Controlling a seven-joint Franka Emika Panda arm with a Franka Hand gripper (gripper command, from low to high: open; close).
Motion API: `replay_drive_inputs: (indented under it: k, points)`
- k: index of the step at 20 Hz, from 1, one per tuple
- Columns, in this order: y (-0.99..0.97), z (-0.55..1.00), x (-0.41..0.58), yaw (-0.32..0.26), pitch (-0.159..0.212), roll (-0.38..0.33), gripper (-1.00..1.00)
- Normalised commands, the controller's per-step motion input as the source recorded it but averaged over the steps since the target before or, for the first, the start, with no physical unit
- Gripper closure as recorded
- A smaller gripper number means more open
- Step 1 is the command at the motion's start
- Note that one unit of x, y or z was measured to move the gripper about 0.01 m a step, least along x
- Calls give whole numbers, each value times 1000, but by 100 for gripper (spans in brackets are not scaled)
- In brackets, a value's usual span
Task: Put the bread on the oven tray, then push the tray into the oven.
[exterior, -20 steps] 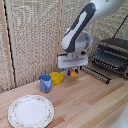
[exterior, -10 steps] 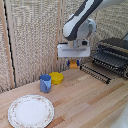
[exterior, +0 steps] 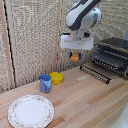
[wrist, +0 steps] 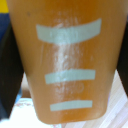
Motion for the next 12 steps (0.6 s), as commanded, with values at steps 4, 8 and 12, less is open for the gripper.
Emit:
replay_drive_inputs:
  k: [4,8,12]
  points:
    - [-531,576,228,-194,50,4,100]
    - [-677,497,128,-142,78,25,100]
    - [-701,341,120,-133,60,33,100]
